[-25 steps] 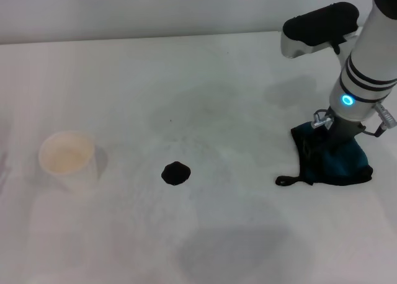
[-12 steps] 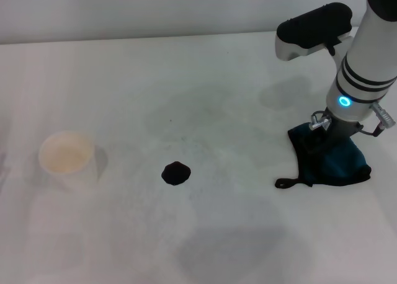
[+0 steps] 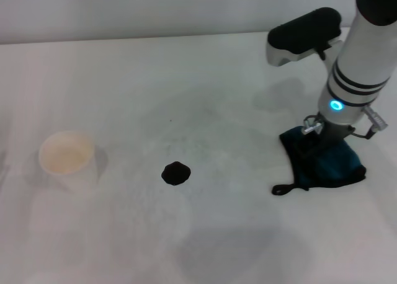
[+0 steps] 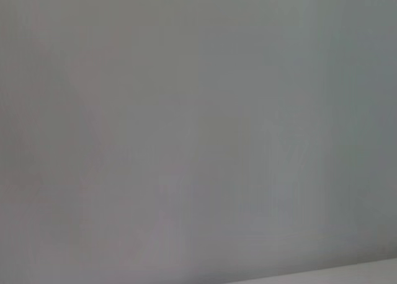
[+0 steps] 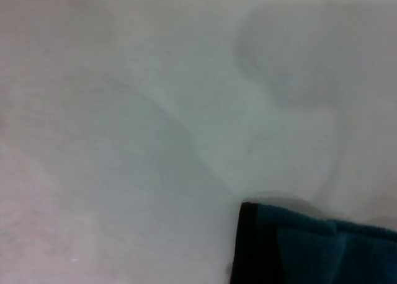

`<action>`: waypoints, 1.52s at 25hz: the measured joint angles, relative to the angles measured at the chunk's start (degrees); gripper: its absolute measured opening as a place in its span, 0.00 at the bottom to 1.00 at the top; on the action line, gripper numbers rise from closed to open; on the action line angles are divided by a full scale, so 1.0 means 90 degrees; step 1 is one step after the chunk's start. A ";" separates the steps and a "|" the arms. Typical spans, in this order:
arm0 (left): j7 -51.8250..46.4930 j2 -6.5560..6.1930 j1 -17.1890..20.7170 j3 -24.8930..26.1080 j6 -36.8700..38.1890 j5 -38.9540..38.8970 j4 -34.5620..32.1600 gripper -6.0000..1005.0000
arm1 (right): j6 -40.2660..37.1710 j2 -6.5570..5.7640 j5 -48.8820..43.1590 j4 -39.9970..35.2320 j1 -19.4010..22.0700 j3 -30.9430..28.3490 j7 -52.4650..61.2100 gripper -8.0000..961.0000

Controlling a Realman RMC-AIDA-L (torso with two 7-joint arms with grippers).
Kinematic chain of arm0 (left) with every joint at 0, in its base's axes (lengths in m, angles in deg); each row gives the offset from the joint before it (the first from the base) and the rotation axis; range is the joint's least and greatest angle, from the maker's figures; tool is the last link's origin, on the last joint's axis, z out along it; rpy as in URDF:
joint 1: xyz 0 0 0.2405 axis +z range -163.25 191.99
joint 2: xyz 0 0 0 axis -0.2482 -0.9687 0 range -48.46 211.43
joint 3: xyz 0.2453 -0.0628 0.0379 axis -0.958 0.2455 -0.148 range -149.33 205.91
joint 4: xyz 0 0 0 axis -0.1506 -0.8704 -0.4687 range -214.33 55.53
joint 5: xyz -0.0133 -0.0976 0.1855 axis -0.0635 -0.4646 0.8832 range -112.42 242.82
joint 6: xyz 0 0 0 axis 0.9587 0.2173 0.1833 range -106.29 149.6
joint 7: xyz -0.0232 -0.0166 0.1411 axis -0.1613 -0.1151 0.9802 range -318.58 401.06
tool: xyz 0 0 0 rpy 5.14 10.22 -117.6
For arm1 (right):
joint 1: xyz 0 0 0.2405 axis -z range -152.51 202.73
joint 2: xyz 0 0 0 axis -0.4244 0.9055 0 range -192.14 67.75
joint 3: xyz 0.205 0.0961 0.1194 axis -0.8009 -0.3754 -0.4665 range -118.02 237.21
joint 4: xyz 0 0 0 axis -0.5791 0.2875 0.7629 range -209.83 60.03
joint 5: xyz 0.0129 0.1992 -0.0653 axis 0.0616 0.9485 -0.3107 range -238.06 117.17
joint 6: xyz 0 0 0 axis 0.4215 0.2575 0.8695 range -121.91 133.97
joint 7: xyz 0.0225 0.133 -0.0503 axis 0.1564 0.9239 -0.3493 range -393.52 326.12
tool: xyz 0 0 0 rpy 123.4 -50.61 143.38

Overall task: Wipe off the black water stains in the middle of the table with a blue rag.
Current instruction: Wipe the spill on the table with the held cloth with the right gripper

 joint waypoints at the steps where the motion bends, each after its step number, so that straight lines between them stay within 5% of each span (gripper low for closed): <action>1: 0.0000 0.0000 -0.0001 0.0000 -0.0001 -0.0001 0.0000 0.87 | -0.0003 0.0001 0.0059 -0.0010 -0.0023 0.0043 -0.0015 0.08; 19: 0.0045 0.0002 -0.0072 -0.0024 0.0001 0.0027 -0.0017 0.87 | -0.0620 0.0022 0.2284 0.0008 -0.1388 0.2701 0.0607 0.08; 38: 0.0164 0.0019 0.0130 -0.0069 0.0113 0.0080 -0.0195 0.87 | -0.1764 0.0022 0.4215 -0.0019 -0.2241 0.4578 0.0646 0.08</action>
